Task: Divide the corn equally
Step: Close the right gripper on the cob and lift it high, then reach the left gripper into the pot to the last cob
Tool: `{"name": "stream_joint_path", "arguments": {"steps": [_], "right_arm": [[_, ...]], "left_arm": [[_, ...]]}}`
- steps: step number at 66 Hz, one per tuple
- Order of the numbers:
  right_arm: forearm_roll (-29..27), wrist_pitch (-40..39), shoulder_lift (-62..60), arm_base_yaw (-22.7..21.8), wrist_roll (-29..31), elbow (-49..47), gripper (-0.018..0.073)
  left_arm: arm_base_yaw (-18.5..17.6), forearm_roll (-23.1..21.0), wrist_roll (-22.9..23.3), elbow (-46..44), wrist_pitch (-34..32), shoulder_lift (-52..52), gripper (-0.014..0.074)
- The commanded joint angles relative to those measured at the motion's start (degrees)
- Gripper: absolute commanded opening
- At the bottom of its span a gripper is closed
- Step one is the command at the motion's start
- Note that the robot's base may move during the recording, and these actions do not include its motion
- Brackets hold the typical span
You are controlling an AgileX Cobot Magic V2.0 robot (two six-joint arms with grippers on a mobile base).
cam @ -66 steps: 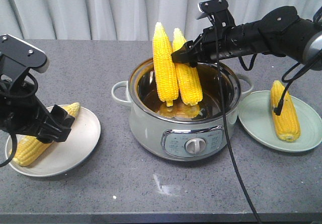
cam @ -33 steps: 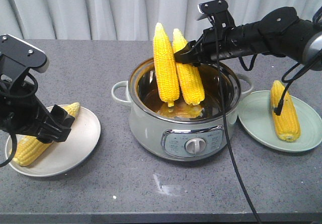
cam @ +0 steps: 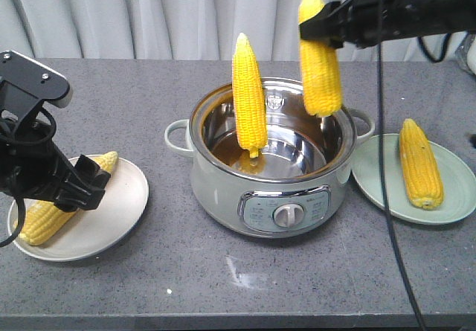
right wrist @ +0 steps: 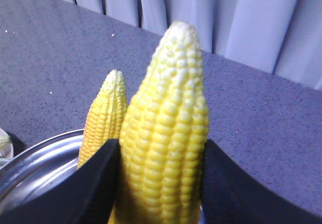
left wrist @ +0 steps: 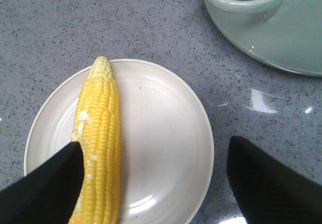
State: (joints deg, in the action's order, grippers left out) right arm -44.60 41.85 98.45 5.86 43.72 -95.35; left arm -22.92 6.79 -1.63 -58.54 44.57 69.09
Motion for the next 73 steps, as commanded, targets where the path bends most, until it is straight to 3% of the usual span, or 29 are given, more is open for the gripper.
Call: {"name": "stream_joint_path", "arguments": {"steps": [1,12,28,73], "right_arm": [[-1.3,-4.5,-6.7,-0.6,0.9,2.1,0.0193],[-4.1,-11.9,-16.9,-0.4,6.1,15.2,0.0194],[-4.2,-14.1,-29.9,-0.4,6.2,28.9,0.0194],[-4.4,-13.7,-54.0,-0.4,5.8,51.0,0.0194]], "left_arm": [[-0.2,0.2,0.1,-1.3,-2.9,-1.5,0.0565],[-0.2,0.2,0.1,-1.3,-2.9,-1.5,0.0565],[-0.2,0.2,0.1,-1.3,-2.9,-1.5,0.0565],[-0.2,0.2,0.1,-1.3,-2.9,-1.5,0.0565]]}}
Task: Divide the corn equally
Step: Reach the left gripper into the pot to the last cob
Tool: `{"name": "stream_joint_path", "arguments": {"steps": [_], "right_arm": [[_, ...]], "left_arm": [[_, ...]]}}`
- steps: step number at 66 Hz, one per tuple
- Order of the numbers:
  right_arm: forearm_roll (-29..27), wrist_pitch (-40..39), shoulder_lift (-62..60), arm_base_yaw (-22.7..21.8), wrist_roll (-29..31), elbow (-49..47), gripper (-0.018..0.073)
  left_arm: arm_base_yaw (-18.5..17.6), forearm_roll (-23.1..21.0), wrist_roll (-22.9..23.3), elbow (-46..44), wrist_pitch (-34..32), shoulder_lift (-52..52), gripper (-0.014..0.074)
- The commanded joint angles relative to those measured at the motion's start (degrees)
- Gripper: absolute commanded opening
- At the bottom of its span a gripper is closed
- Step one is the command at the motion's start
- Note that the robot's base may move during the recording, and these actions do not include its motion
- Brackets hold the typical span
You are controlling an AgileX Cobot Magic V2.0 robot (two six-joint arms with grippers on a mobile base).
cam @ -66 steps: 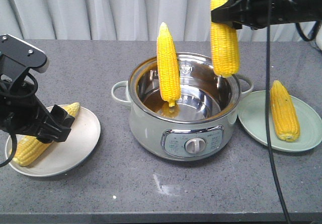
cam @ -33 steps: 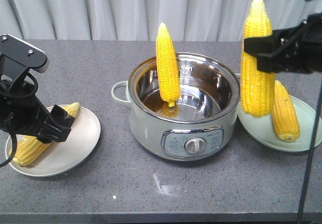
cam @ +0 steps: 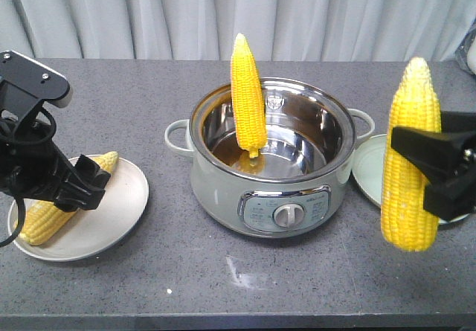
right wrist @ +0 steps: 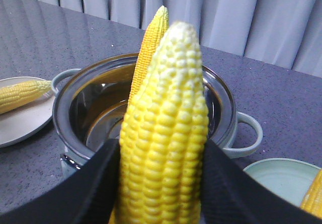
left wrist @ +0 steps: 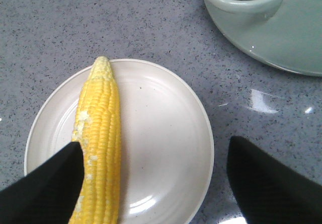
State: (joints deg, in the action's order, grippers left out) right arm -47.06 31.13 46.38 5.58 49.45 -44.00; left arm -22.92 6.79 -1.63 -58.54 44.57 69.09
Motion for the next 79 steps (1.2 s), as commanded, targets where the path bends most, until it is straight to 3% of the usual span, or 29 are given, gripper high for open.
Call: {"name": "stream_joint_path", "arguments": {"steps": [1,18,25,35,43,50,55,61,69,79], "right_arm": [[-2.0,-2.9,-2.2,-0.1,0.1,-0.3,0.0194],[-1.9,-1.5,-2.9,-0.1,0.1,-0.3,0.0194],[-1.9,-1.5,-2.8,-0.1,0.1,-0.3,0.0194],[-1.9,-1.5,-2.8,-0.1,0.1,-0.3,0.0194],[-1.9,-1.5,-2.8,-0.1,0.1,-0.3,0.0194],[-1.9,-1.5,-2.8,-0.1,0.1,-0.3,0.0194],[-1.9,-1.5,-2.8,-0.1,0.1,-0.3,0.0194],[-1.9,-1.5,-2.8,-0.1,0.1,-0.3,0.0194],[-1.9,-1.5,-2.8,-0.1,0.1,-0.3,0.0194],[-1.9,-1.5,-2.8,-0.1,0.1,-0.3,0.0194]], "left_arm": [[-0.2,0.2,0.1,-1.3,-2.9,-1.5,0.0565],[-0.2,0.2,0.1,-1.3,-3.3,-1.5,0.0565],[-0.2,0.0,0.9,-1.3,-6.4,-1.5,0.0565],[-0.2,-7.1,0.4,-1.5,-14.5,-1.5,0.0565],[-0.2,-15.8,-5.6,-2.1,-19.6,-1.5,0.0565],[-1.3,-24.3,-15.3,-3.5,-20.9,-1.2,0.0565],[-3.4,-28.5,-24.1,-5.4,-20.6,-0.5,0.0565],[-6.5,-31.8,-31.4,-7.9,-20.3,1.1,0.0565],[-10.8,-32.3,-32.7,-11.4,-20.3,4.3,0.0565],[-13.9,-32.0,-31.1,-15.9,-20.0,9.0,0.0565]]}}
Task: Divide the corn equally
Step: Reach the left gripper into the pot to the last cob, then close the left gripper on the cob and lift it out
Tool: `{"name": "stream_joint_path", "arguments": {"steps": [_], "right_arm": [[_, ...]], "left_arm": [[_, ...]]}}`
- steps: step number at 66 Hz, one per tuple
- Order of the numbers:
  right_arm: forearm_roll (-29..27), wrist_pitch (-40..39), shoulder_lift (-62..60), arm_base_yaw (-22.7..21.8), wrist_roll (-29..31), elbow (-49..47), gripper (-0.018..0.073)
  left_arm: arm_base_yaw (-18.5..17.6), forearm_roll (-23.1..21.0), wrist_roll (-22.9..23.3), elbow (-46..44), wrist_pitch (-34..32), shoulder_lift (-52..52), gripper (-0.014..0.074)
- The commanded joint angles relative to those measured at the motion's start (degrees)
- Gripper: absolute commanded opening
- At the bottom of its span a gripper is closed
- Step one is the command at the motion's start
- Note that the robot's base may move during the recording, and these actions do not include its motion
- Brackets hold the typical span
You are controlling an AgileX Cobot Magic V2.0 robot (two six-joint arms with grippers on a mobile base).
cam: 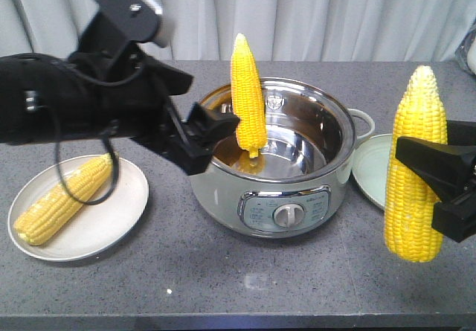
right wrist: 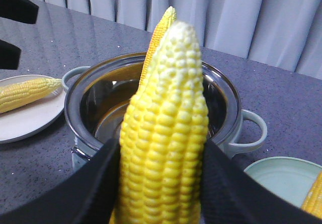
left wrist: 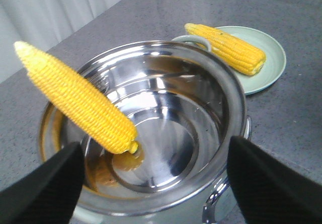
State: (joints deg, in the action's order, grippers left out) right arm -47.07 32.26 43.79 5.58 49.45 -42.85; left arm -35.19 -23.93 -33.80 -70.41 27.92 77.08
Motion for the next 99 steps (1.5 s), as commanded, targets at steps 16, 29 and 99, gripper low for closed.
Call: {"name": "stream_joint_path", "arguments": {"steps": [16,29,99], "right_arm": [[-1.9,-2.7,-0.2,-0.1,0.1,-1.4,0.0194],[-1.9,-2.7,-0.2,-0.1,0.1,-1.4,0.0194],[-1.9,-2.7,-0.2,-0.1,0.1,-1.4,0.0194]], "left_arm": [[-5.7,18.9,22.9,-14.4,3.2,9.9,0.0565],[-9.7,41.4,48.1,-25.4,14.1,18.0,0.0565],[-6.1,48.9,66.0,-57.2,32.1,43.5,0.0565]]}}
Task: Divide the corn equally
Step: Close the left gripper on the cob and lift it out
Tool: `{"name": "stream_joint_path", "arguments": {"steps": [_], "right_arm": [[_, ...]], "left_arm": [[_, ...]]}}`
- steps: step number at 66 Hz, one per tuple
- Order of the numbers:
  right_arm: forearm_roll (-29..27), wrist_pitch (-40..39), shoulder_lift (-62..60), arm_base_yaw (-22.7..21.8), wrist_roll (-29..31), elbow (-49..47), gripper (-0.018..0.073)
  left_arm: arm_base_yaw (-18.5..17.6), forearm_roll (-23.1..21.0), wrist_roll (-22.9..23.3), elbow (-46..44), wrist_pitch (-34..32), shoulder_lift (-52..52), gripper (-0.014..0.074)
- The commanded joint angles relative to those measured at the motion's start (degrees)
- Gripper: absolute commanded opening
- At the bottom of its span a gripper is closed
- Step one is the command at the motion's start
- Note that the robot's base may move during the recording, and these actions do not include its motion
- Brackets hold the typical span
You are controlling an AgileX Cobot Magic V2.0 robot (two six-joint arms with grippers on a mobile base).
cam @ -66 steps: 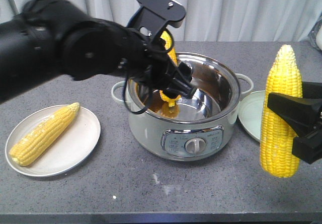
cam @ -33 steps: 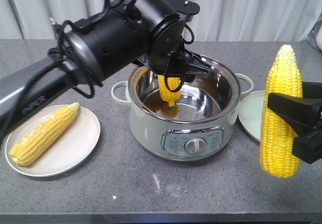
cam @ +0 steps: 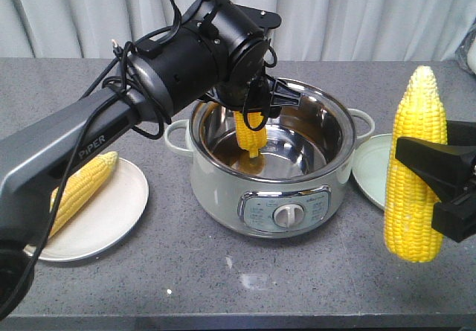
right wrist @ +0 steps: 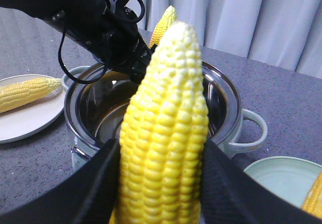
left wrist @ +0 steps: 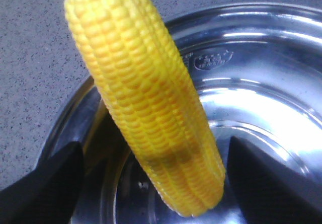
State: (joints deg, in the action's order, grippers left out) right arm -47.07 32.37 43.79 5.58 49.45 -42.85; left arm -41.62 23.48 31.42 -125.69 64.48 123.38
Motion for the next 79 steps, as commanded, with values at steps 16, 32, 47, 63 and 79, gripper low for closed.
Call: {"name": "stream_joint_path", "arguments": {"steps": [16,32,47,63,79], "right_arm": [[-1.9,-2.8,-0.2,-0.1,0.1,-1.4,0.0194],[-1.9,-2.8,-0.2,-0.1,0.1,-1.4,0.0194],[-1.9,-2.7,-0.2,-0.1,0.1,-1.4,0.0194],[-1.9,-2.7,-0.2,-0.1,0.1,-1.4,0.0194],[-1.9,-2.7,-0.2,-0.1,0.1,-1.4,0.0194]], "left_arm": [[0.4,0.5,0.7,-1.9,-9.1,-0.2,0.0565],[0.4,0.0,0.1,-1.9,-12.1,1.2,0.0545],[0.4,0.0,0.1,-1.9,-12.1,1.8,0.0381],[0.4,0.0,0.1,-1.9,-11.2,1.7,0.0229],[0.2,0.0,-1.4,-1.9,-9.1,-1.7,0.0224]]}}
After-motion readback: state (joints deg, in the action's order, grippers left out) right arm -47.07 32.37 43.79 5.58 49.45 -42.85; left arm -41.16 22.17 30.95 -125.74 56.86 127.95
